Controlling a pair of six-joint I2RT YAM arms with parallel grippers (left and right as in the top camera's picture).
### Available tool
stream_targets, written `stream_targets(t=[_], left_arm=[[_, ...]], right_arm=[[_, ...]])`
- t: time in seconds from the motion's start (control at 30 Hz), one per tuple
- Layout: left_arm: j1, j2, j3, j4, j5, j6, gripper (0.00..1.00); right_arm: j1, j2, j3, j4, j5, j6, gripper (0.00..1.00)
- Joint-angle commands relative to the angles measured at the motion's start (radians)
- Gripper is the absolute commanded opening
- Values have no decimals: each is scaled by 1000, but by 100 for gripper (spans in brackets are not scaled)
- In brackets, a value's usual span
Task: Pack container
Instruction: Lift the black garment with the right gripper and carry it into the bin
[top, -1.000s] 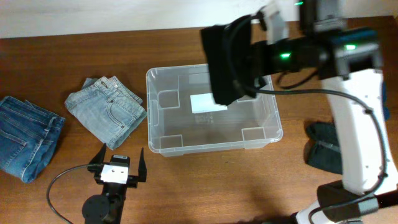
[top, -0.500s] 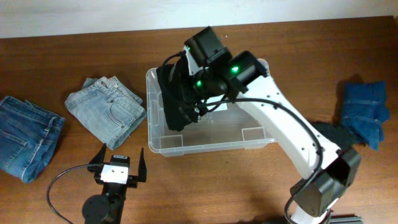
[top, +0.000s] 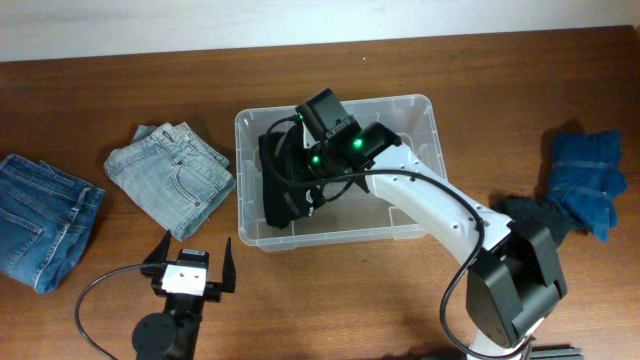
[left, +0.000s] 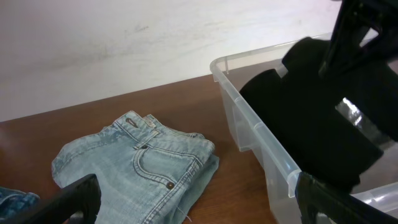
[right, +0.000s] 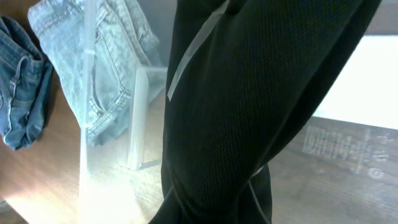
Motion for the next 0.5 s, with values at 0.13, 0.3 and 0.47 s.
stream_targets(t=[0.13,0.3,0.47], left_arm=[[5,-6,-11,3,11,16,99],[5,-6,-11,3,11,16,100],[5,-6,-11,3,11,16,99]], right_arm=[[7,-10,-24,26,-43,4,4],[21,-9,-25,26,-33,-3,4],[31,4,-28,36,-14,1,4]])
